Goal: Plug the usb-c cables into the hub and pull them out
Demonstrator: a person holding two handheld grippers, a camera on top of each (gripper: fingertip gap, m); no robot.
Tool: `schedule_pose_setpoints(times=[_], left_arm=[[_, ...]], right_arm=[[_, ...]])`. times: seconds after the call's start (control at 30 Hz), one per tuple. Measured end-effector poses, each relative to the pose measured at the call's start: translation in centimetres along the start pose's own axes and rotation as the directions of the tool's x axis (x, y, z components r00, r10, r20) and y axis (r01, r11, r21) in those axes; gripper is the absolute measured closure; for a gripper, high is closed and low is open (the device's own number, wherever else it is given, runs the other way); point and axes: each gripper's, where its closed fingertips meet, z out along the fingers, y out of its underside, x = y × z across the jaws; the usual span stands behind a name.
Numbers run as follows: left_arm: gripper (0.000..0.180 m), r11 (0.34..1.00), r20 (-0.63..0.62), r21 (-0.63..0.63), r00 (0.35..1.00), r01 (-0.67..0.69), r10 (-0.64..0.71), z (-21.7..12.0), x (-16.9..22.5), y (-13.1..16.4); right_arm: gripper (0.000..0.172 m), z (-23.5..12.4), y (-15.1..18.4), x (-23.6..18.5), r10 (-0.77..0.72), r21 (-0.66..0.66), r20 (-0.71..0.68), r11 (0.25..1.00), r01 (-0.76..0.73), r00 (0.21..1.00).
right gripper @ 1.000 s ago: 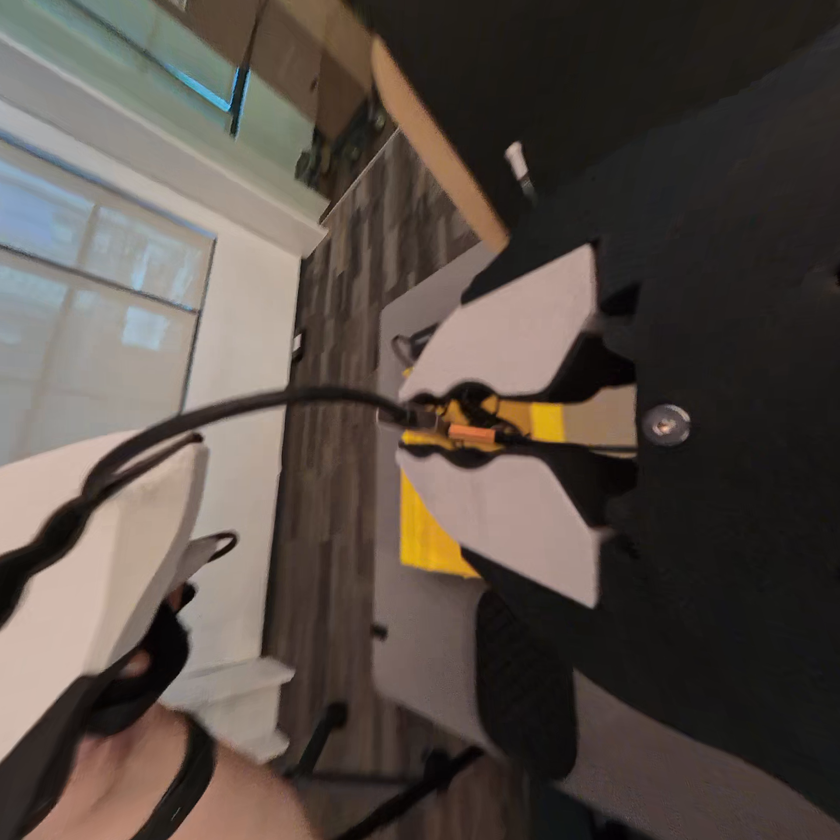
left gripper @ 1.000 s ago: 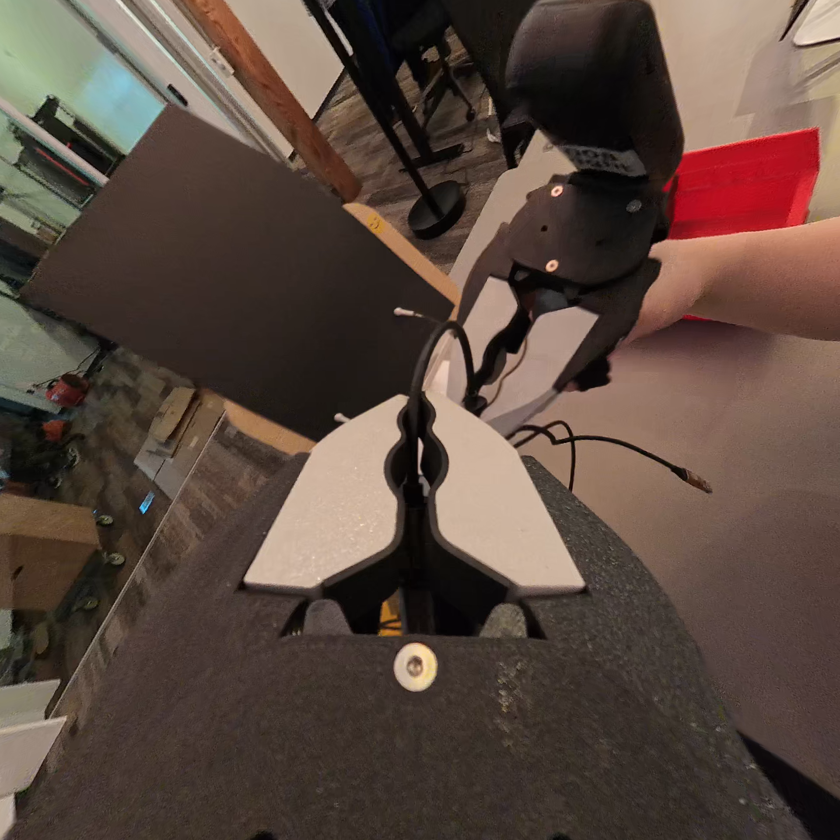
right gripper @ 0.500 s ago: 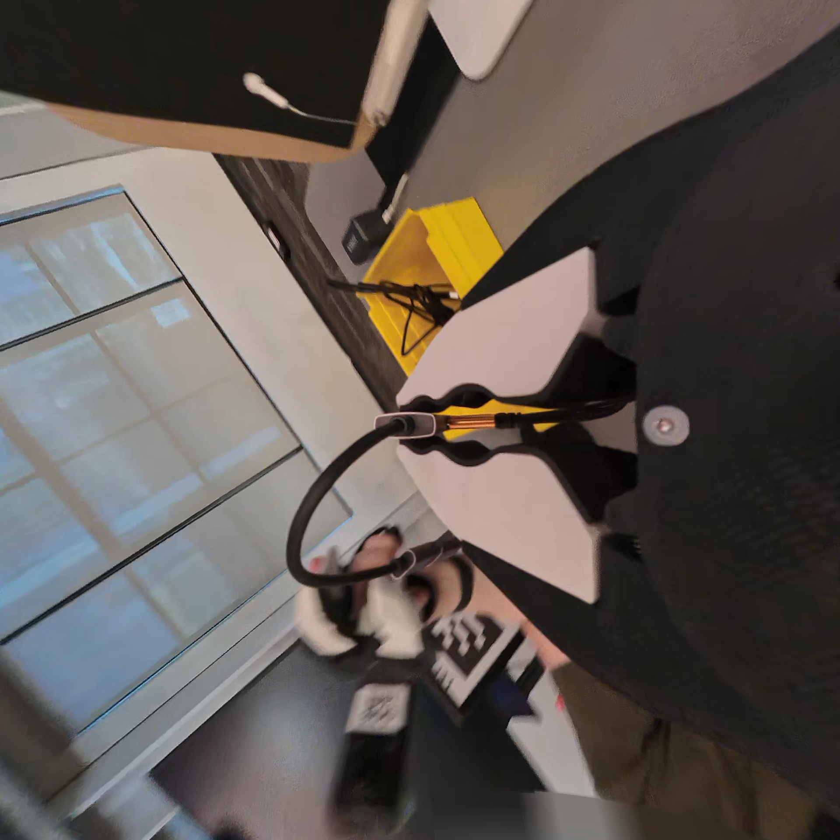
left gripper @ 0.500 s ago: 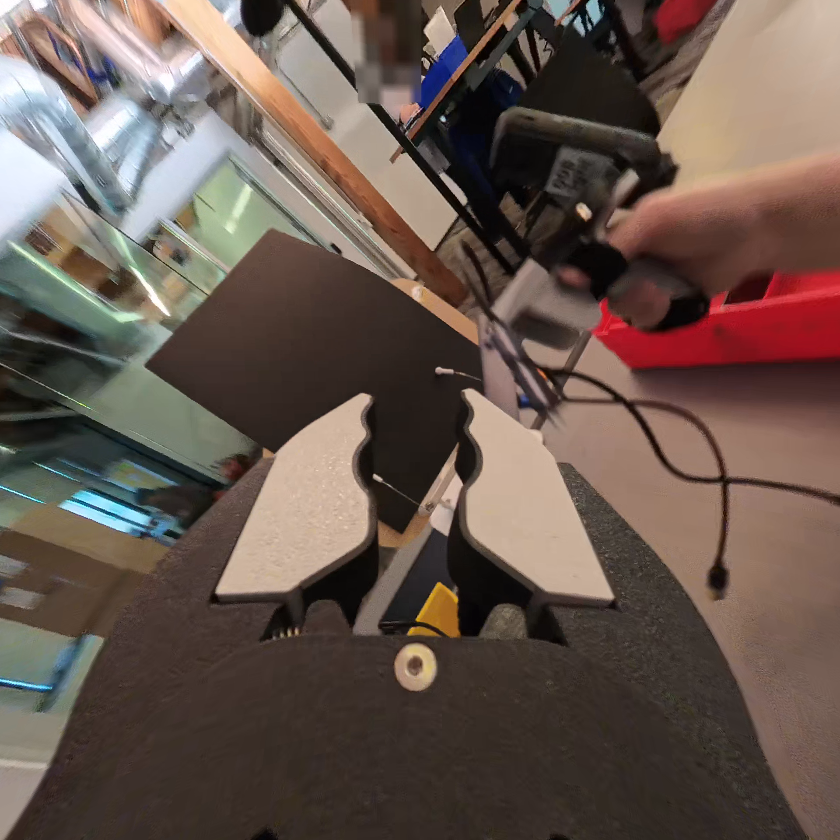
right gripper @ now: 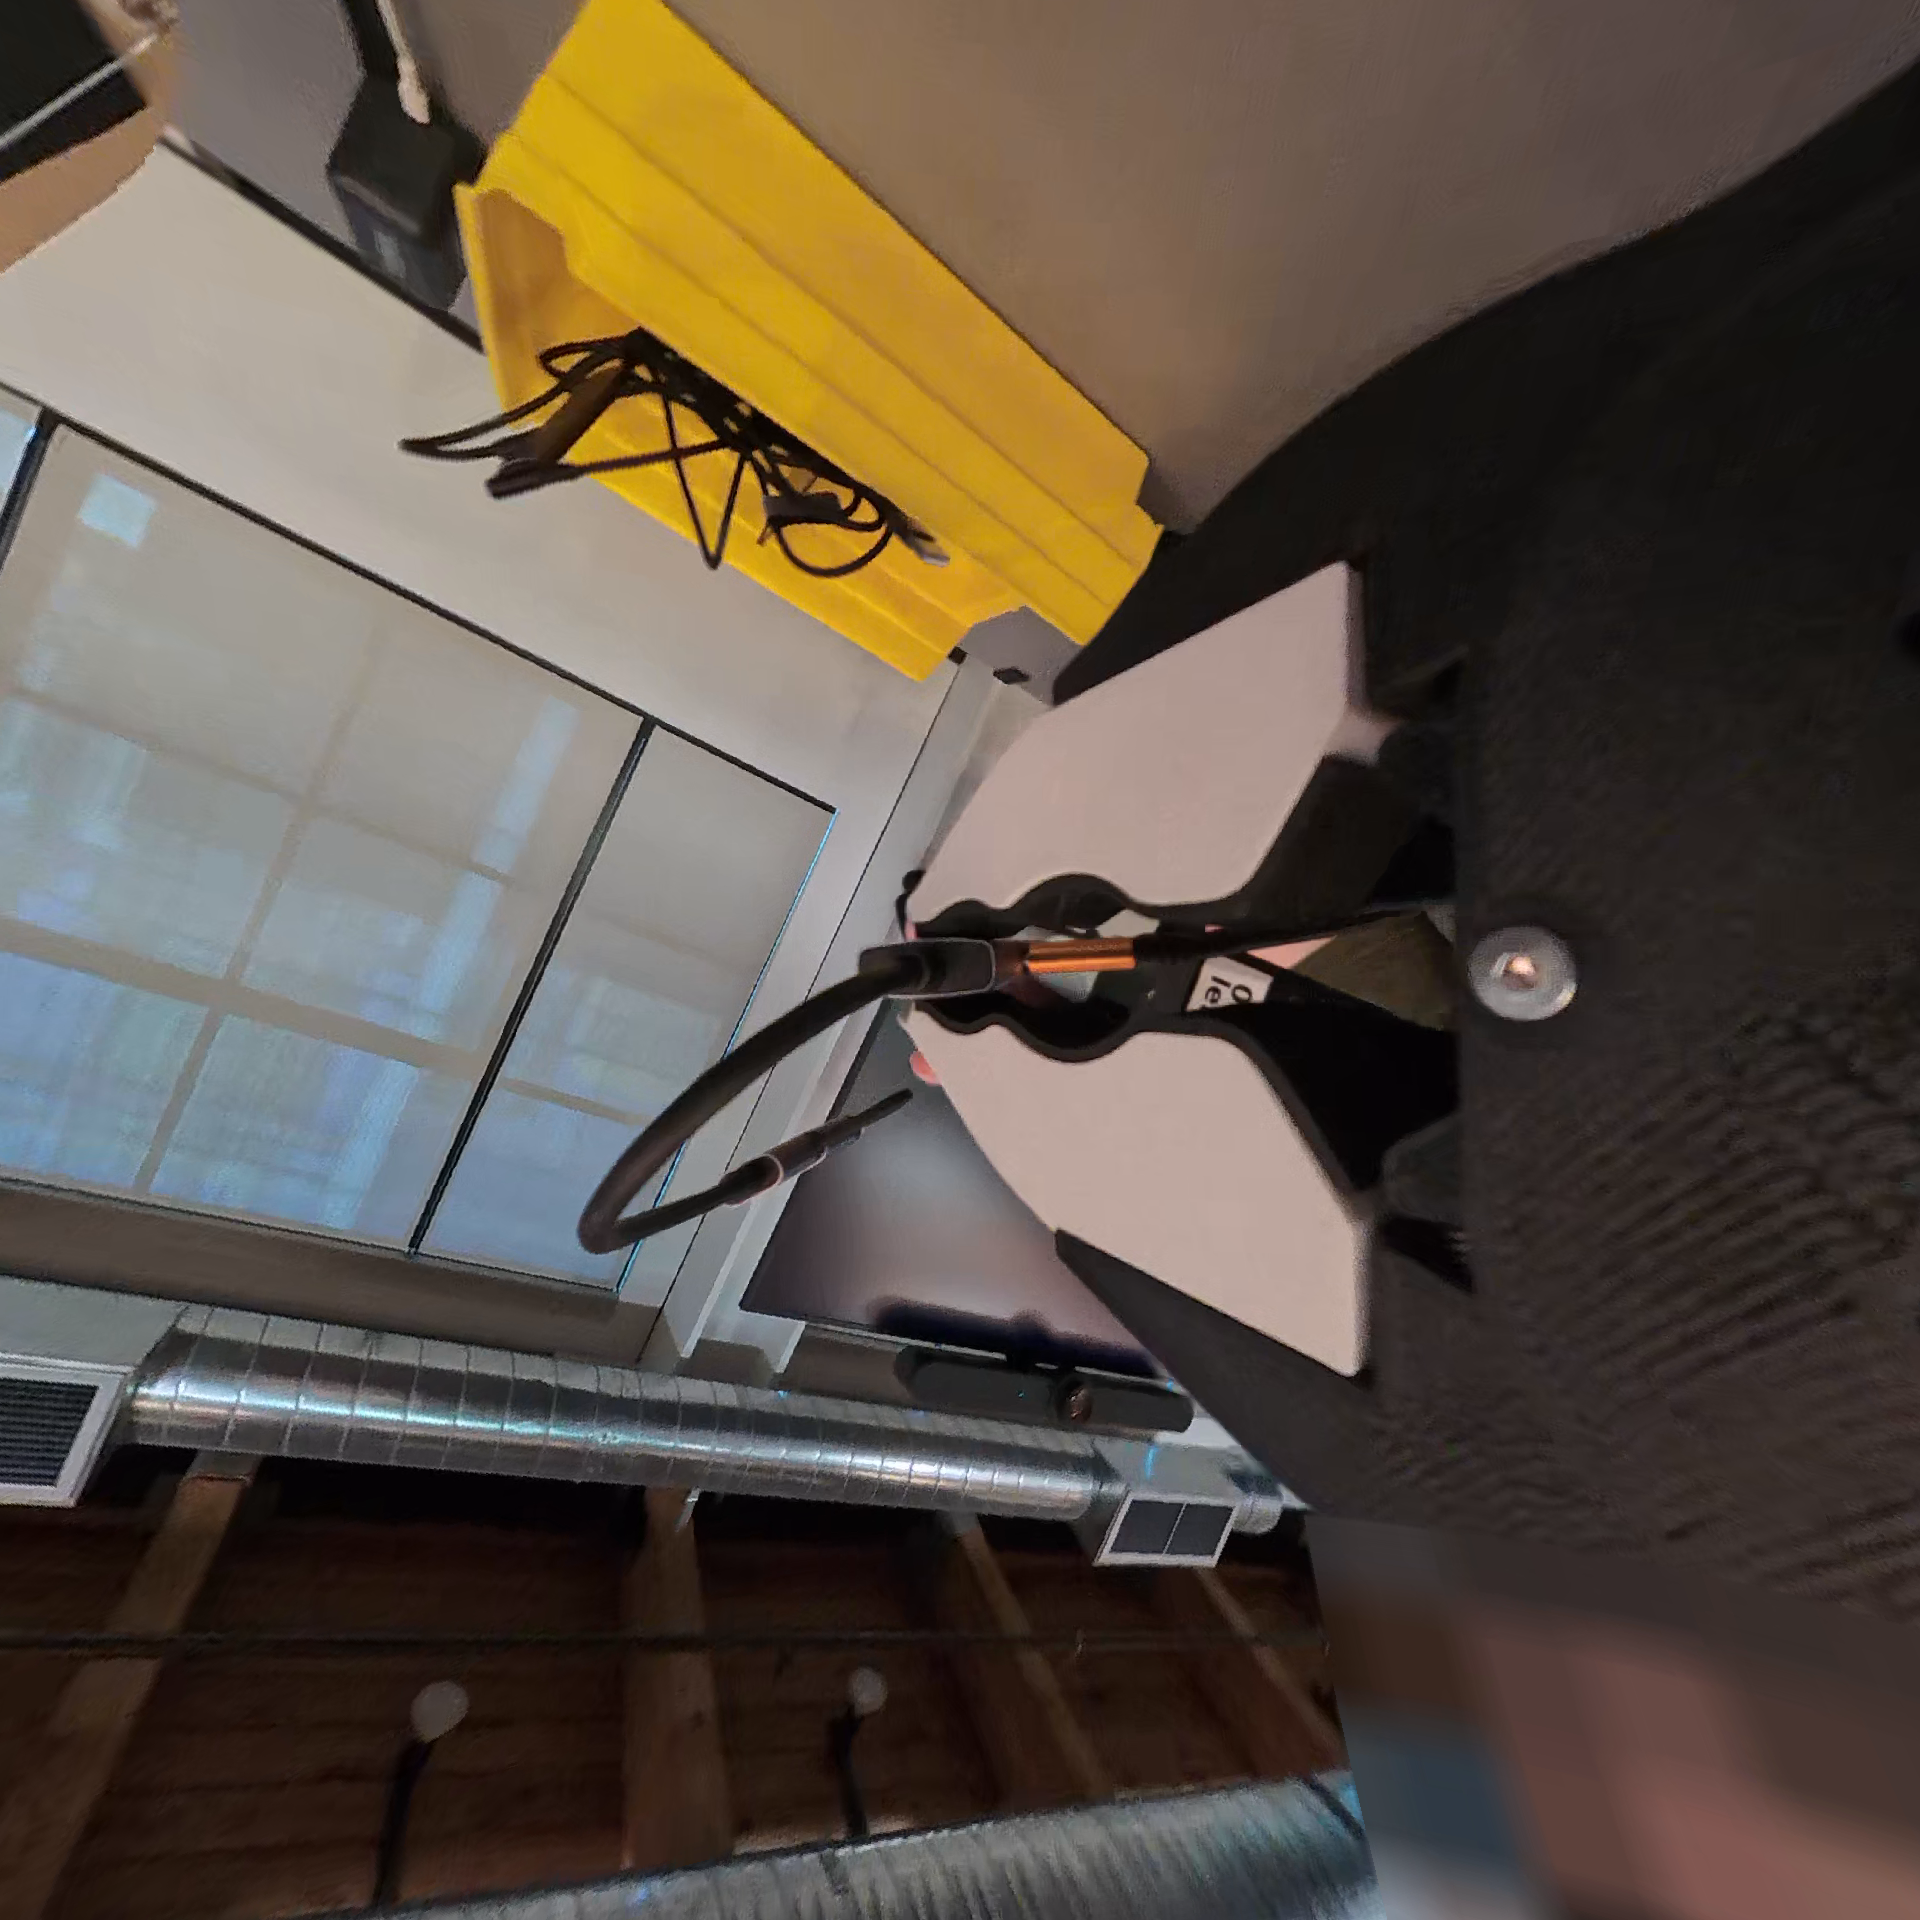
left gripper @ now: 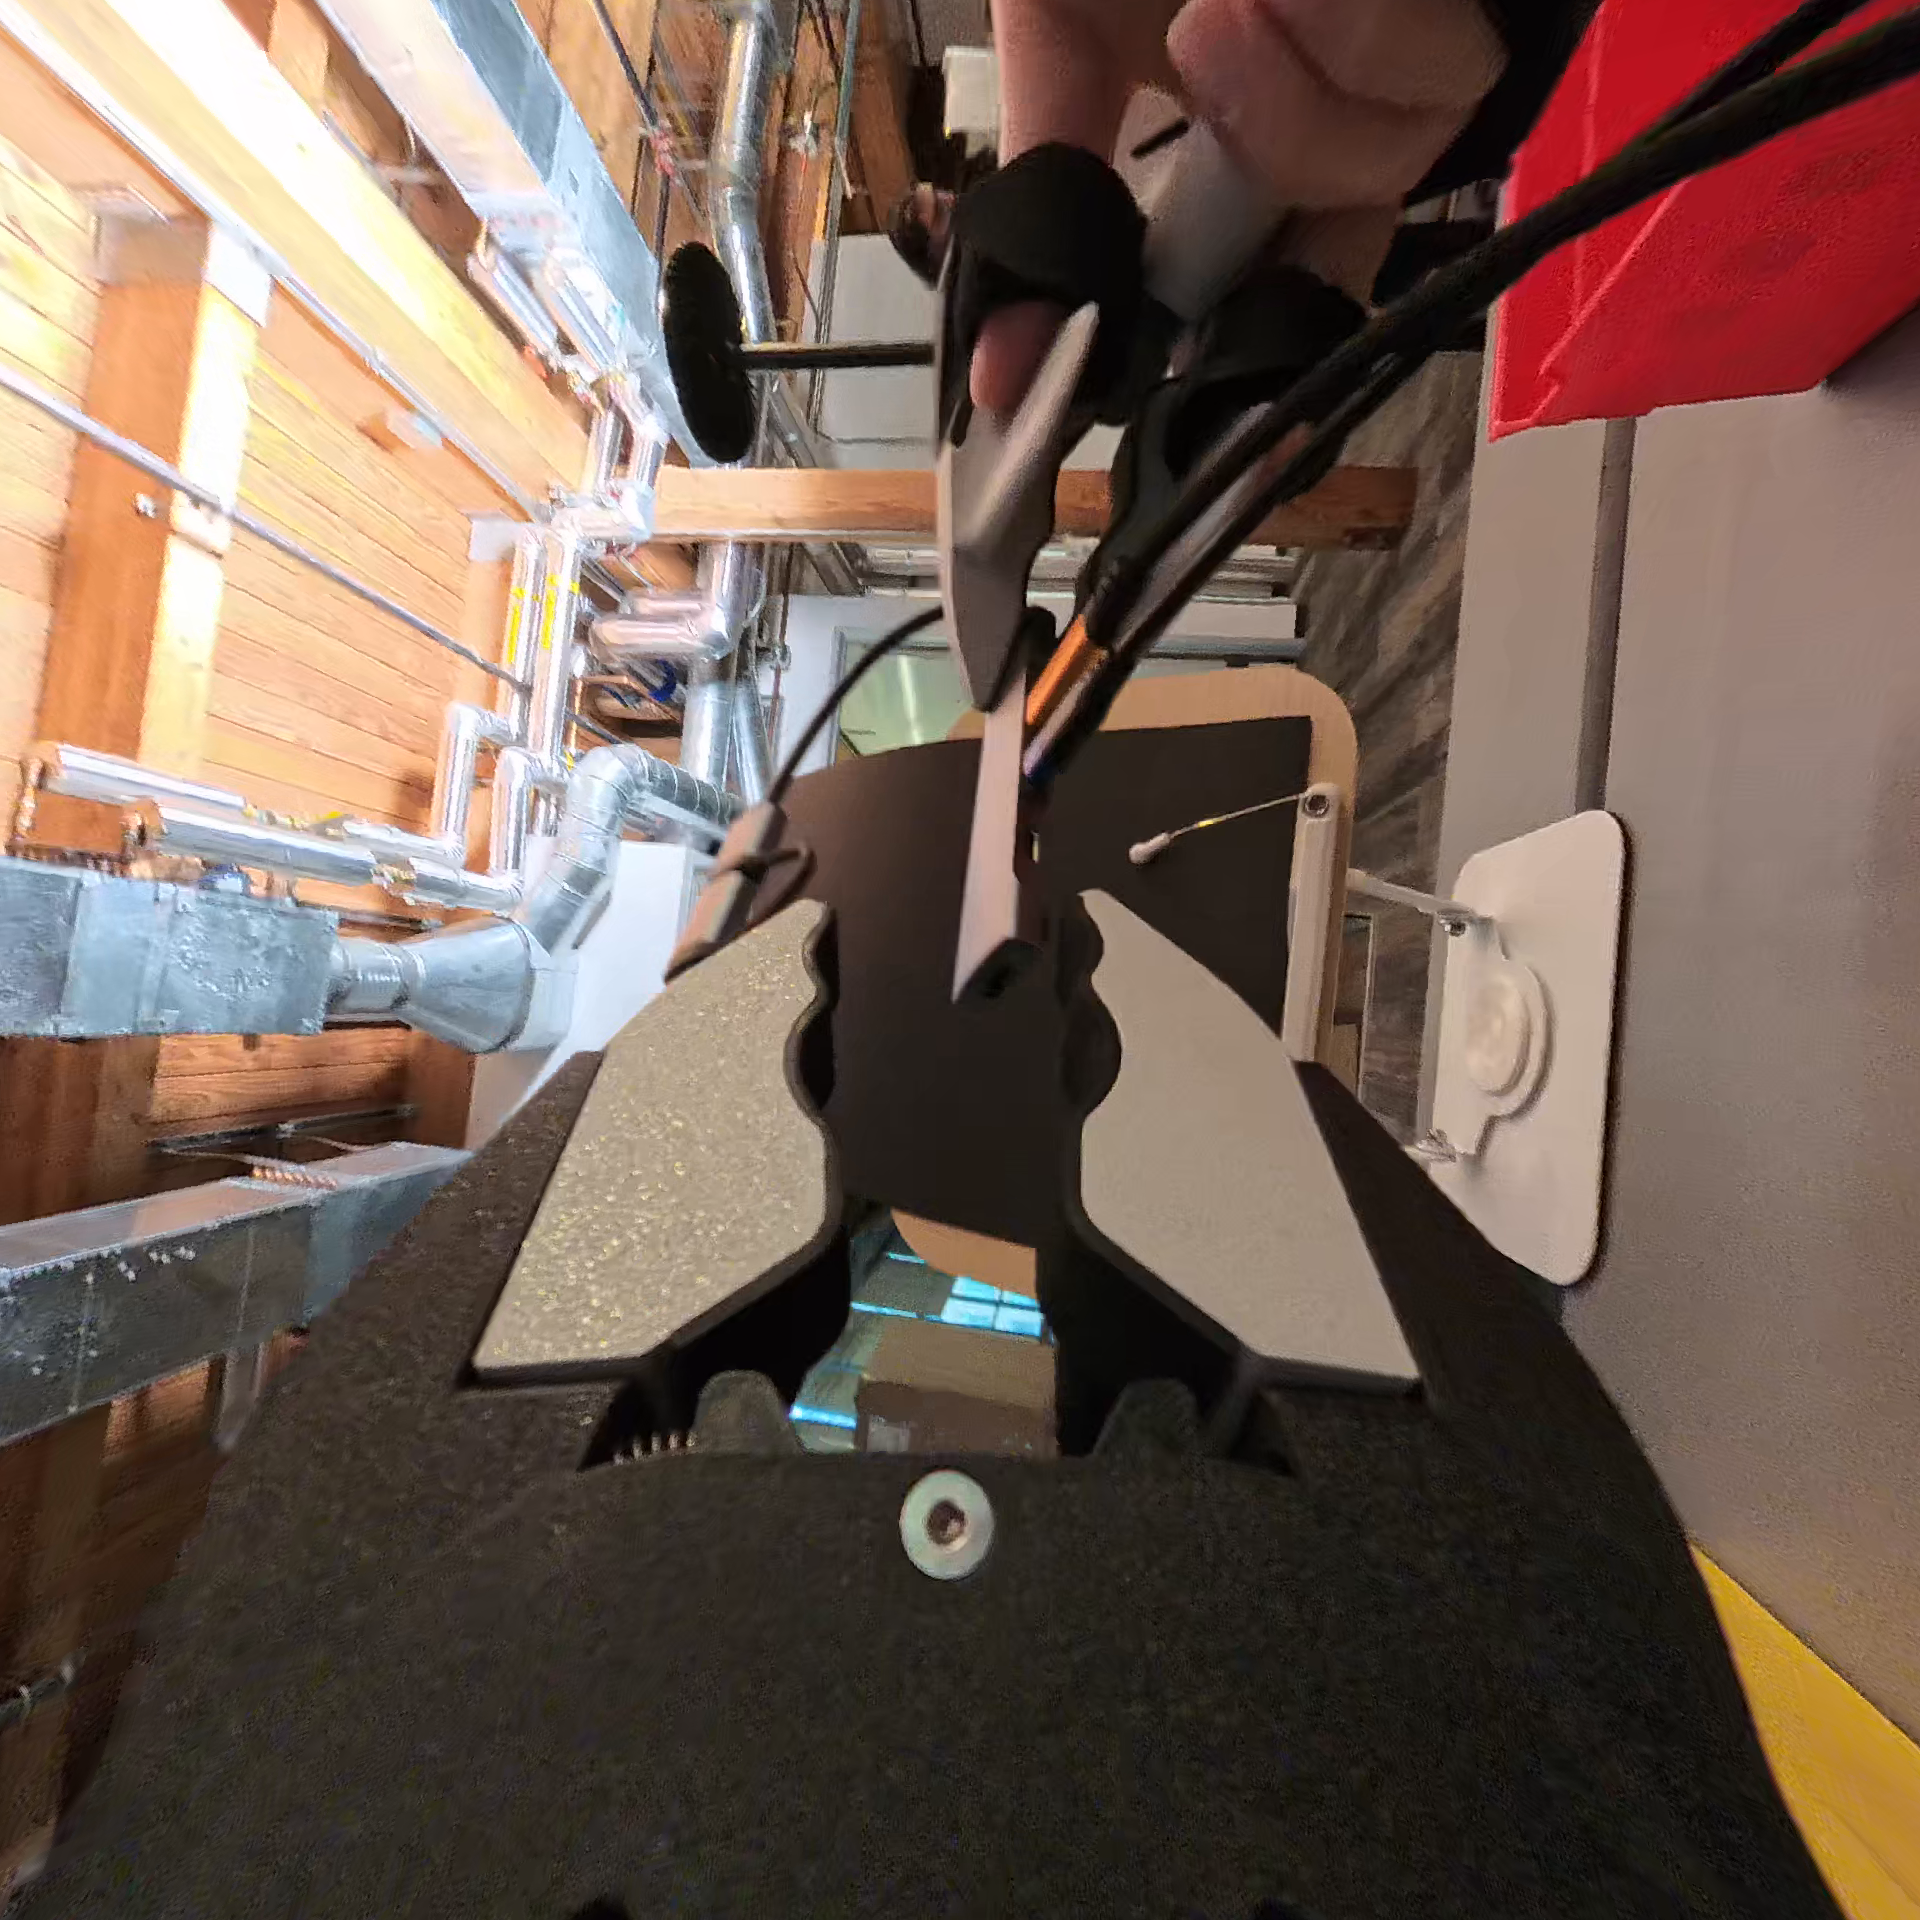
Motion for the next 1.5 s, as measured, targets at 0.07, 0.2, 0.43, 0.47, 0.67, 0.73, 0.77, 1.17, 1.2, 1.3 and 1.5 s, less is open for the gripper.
schedule_pose_setpoints(times=[0.07, 0.2, 0.43, 0.47, 0.67, 0.73, 0.77, 1.17, 1.2, 1.3, 1.5], left_arm=[[0.143, 0.998, 0.0, 0.03, 0.999, -0.052, 0.052, 0.5, 0.5, -0.6], [0.149, 0.996, -0.055, 0.067, 0.997, -0.051, 0.055, 1.1, 2.4, -1.5], [0.163, 0.997, -0.188, 0.079, 0.982, 0.007, 0.007, 1.2, 4.2, -2.2], [0.162, 0.998, -0.212, 0.058, 0.977, 0.018, -0.005, 1.4, 4.7, -1.9], [0.169, 0.994, -0.222, 0.07, 0.973, 0.078, -0.061, 1.4, 5.0, -2.4], [0.16, 0.992, -0.193, 0.083, 0.978, 0.095, -0.077, 1.3, 4.8, -2.8], [0.158, 0.992, -0.189, 0.083, 0.978, 0.099, -0.082, 1.3, 4.8, -2.9], [0.171, 0.94, -0.217, 0.039, 0.922, 0.338, -0.322, 1.3, 2.9, -2.3], [0.171, 0.918, -0.214, 0.035, 0.9, 0.396, -0.38, 1.2, 2.1, -2.1], [0.171, 0.845, -0.216, 0.015, 0.827, 0.534, -0.519, 1.0, 0.3, -1.1], [0.171, 0.804, -0.19, 0.013, 0.791, 0.594, -0.582, 1.4, -1.1, -0.1]], right_arm=[[0.162, -0.3, 0.5, 0.7, 0.057, -0.002, 0.002, 0.998, -0.057, 0.998], [0.162, -0.7, 1.3, 1.3, 0.172, -0.011, 0.053, 0.985, -0.172, 0.984], [0.162, -1.3, 2.4, 3.3, 0.229, -0.038, 0.044, 0.973, -0.227, 0.973], [0.162, -1.2, 2.8, 3.4, 0.22, -0.067, 0.035, 0.974, -0.217, 0.975], [0.162, -0.7, 3.4, 3.5, 0.218, -0.088, 0.031, 0.973, -0.214, 0.976], [0.163, -0.9, 3.0, 3.5, 0.216, -0.067, 0.029, 0.975, -0.214, 0.976], [0.163, -1.0, 2.8, 3.6, 0.213, -0.059, 0.025, 0.976, -0.211, 0.977], [0.158, -1.2, 1.8, 1.9, -0.105, -0.098, 0.005, 0.99, 0.105, 0.994], [0.161, -1.4, 1.6, 1.1, -0.183, -0.111, -0.001, 0.977, 0.182, 0.983], [0.162, -2.6, -0.2, -1.0, -0.473, -0.066, -0.079, 0.881, 0.469, 0.877], [0.158, -3.9, -0.7, -6.1, -0.901, -0.125, -0.222, 0.405, 0.906, 0.372]])
